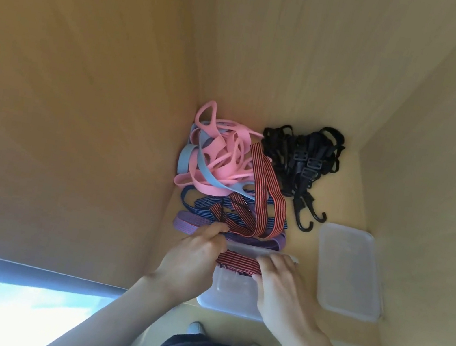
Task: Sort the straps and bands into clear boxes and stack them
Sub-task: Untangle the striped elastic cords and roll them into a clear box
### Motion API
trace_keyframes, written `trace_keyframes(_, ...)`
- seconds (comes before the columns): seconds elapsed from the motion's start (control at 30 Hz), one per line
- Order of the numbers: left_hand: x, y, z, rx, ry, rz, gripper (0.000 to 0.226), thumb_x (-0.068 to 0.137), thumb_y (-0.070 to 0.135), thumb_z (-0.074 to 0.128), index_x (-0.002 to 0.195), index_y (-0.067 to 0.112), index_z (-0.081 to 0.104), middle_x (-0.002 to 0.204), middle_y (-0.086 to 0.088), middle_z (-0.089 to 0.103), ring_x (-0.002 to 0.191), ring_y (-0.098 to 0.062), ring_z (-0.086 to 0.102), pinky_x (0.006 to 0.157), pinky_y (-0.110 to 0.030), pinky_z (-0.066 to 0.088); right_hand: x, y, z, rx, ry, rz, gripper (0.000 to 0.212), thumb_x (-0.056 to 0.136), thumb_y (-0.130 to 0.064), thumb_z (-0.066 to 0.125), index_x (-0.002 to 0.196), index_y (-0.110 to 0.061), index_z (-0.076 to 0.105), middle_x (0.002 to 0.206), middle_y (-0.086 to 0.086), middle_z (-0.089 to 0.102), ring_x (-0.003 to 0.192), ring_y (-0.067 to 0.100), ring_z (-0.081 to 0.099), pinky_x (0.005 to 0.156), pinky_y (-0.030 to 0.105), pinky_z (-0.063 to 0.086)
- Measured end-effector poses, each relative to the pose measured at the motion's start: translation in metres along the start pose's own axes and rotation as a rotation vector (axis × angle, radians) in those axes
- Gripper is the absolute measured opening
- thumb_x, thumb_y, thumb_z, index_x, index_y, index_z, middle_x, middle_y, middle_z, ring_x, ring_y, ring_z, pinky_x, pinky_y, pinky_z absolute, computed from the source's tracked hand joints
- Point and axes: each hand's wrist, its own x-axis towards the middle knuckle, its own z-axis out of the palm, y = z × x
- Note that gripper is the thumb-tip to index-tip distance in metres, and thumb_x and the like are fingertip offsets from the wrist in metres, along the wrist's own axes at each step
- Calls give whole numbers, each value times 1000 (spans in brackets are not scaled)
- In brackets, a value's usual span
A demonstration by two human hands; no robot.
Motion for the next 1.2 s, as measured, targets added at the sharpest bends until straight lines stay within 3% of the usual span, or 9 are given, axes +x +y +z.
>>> trace_keyframes(0.17, 2, -2, 8, -19, -34, -46, 33, 84, -1, 57, 111, 16, 57, 118, 5, 57, 111, -18, 52, 80, -27, 43, -1, 7, -3, -41, 127, -40, 35, 66, -24, 91, 93, -13, 72, 98, 4, 57, 87, 26, 58, 72, 39, 51)
trace_keyframes(0.3, 0, -1, 14, -40, -38, -80, 27, 84, 2, 56, 108, 16, 54, 114, 4, 56, 103, -22, 55, 78, -33, 45, 9, 21, -11, 89, 78, -13, 66, 74, -33, 87, 130, -16, 57, 130, 4, 52, 113, 25, 56, 93, 38, 50)
trace_keyframes(0.37, -2, -1, 17, -34, -19, -77, 30, 82, 2, 55, 108, 18, 52, 113, 5, 55, 99, -22, 55, 70, -31, 41, 12, 27, -9, 180, -8, -72, 64, 88, -36, 74, 143, -20, 46, 141, -3, 47, 124, 19, 51, 102, 32, 45)
trace_keyframes(0.47, -3, 2, 18, 5, 6, -68, 46, 77, 1, 55, 115, 24, 46, 108, 6, 57, 93, -26, 58, 61, -31, 31, 12, 32, -7, 214, -83, -114, 55, 95, -38, 65, 144, -24, 45, 139, -8, 51, 128, 15, 46, 103, 29, 41)
trace_keyframes(0.53, -1, 2, 17, 22, 22, -64, 69, 75, 2, 56, 136, 30, 39, 109, 7, 60, 91, -27, 61, 60, -30, 32, 14, 33, -6, 231, -81, -100, 51, 94, -36, 66, 141, -24, 49, 136, -8, 54, 126, 14, 48, 101, 27, 41)
trace_keyframes(0.6, 2, 2, 15, 32, 15, -76, 82, 78, 4, 57, 150, 31, 31, 116, 7, 60, 96, -26, 62, 63, -31, 38, 16, 33, -4, 223, -69, -93, 45, 94, -34, 66, 136, -24, 53, 132, -8, 57, 122, 15, 50, 97, 27, 42)
trace_keyframes(0.73, 6, 4, 13, 72, 6, -85, 55, 81, 7, 56, 130, 31, 50, 122, 11, 56, 110, -18, 58, 67, -25, 34, 17, 32, -3, 193, -53, -87, 36, 93, -31, 66, 127, -22, 57, 122, -6, 62, 114, 18, 55, 89, 30, 45)
trace_keyframes(0.87, 8, 5, 13, 74, -5, -95, 50, 82, 6, 55, 127, 29, 52, 121, 11, 56, 111, -17, 57, 71, -27, 40, 15, 30, -4, 126, -51, -86, 36, 93, -34, 65, 125, -22, 57, 119, -4, 62, 111, 20, 57, 87, 32, 48)
trace_keyframes(1.2, -2, -5, 16, -181, -25, -56, 62, 89, 17, 62, 144, 34, 39, 139, 17, 42, 129, -7, 40, 93, -21, 41, 18, 26, -17, 170, -113, -70, 48, 95, -38, 63, 139, -27, 48, 135, -10, 51, 126, 13, 45, 102, 28, 41)
